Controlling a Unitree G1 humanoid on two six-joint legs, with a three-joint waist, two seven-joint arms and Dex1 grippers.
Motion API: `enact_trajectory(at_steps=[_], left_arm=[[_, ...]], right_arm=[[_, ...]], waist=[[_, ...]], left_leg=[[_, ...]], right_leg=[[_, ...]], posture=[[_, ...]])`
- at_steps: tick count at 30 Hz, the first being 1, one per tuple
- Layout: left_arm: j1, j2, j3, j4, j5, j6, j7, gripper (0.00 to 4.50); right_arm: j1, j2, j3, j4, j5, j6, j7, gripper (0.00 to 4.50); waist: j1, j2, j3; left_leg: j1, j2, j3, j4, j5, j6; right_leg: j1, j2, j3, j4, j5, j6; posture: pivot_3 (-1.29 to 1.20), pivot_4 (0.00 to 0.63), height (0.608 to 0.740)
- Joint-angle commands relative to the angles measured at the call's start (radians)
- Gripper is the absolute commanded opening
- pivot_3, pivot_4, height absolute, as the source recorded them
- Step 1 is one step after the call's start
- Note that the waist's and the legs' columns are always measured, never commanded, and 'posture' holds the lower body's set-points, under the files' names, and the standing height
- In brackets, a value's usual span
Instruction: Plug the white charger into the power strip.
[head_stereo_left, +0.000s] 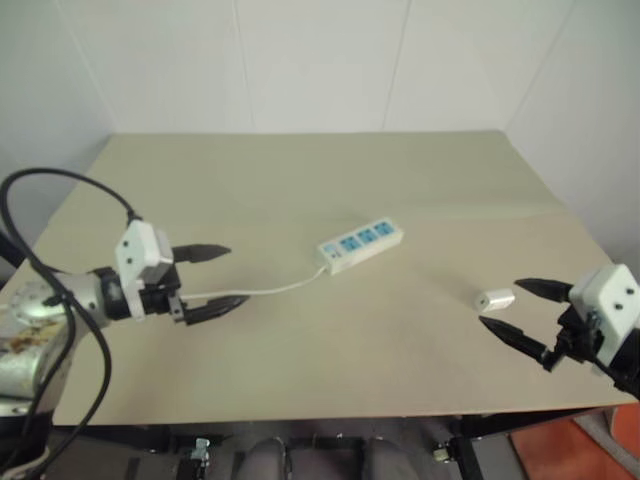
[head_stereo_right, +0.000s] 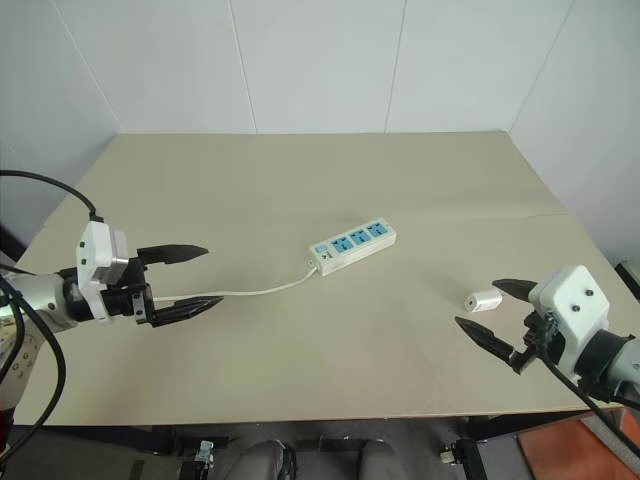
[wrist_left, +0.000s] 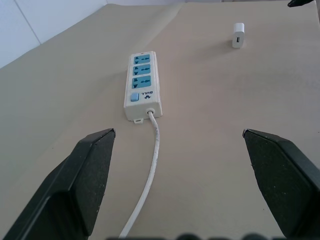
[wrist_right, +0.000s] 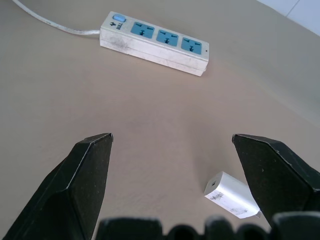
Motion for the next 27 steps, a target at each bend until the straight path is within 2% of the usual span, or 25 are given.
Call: enact_trajectory(at_steps=[1,8,11,15,18,23,27], left_arm=[[-0.016,0.004,0.006,-0.013,-0.011,-0.019,-0.005,4.47],[-0.031,-0.003,-0.019,0.01,0.013,-0.033,0.005,4.47],[-0.086,-0.022,-0.111,0.063,0.11,-0.059,0.049,4.47],[-0.274,-0.153,-0.319,0.229,0.262,-0.09,0.107,4.47],[-0.385,-0.241,-0.424,0.385,0.377,-0.144,0.138,4.47],[-0.474,-0.357,-0.505,0.587,0.46,-0.205,0.151,4.47],[-0.525,-0.448,-0.553,0.757,0.552,-0.239,0.228,4.47]], right_arm=[[-0.004,-0.008,-0.025,-0.019,0.021,-0.015,-0.013,4.5],[-0.003,-0.009,-0.025,-0.022,0.023,-0.014,-0.019,4.5],[-0.019,-0.009,-0.017,-0.021,0.037,-0.006,-0.024,4.5],[-0.057,-0.015,0.033,-0.002,0.028,-0.019,-0.039,4.5],[-0.089,-0.017,0.051,0.0,0.035,-0.014,-0.049,4.5],[-0.095,-0.013,0.055,-0.014,0.038,-0.009,-0.059,4.5],[-0.098,-0.007,0.054,-0.033,0.053,-0.005,-0.078,4.5]], waist=[[0.0,0.0,0.0],[0.001,0.0,0.0],[0.002,0.0,0.0],[0.02,0.0,0.0],[0.021,-0.001,0.0],[0.012,-0.001,0.001],[0.015,-0.002,0.001]], left_leg=[[0.0,0.0,0.0,0.0,0.0,0.0],[0.0,0.0,0.0,-0.001,-0.001,0.0],[0.0,0.0,0.0,-0.001,-0.001,0.0],[0.0,-0.002,0.0,0.001,0.0,0.0],[-0.001,-0.006,-0.001,0.001,0.0,0.0],[-0.004,-0.007,-0.001,0.001,-0.001,0.002],[-0.005,-0.007,-0.001,0.001,-0.001,0.002]], right_leg=[[0.0,0.0,0.0,0.0,0.0,0.0],[0.0,0.0,0.0,-0.001,0.0,0.0],[0.0,0.0,0.0,-0.001,0.0,0.0],[0.002,0.0,-0.001,-0.001,0.001,0.001],[0.001,-0.001,-0.001,-0.001,0.001,0.002],[-0.002,-0.001,0.0,-0.002,0.001,0.002],[-0.003,-0.002,0.0,-0.002,0.001,0.003]], posture=[[0.0,0.15,0.74],[0.0,0.15,0.74],[0.0,0.15,0.74],[0.0,0.15,0.74],[0.0,0.15,0.74],[0.0,0.15,0.74],[0.0,0.15,0.74]])
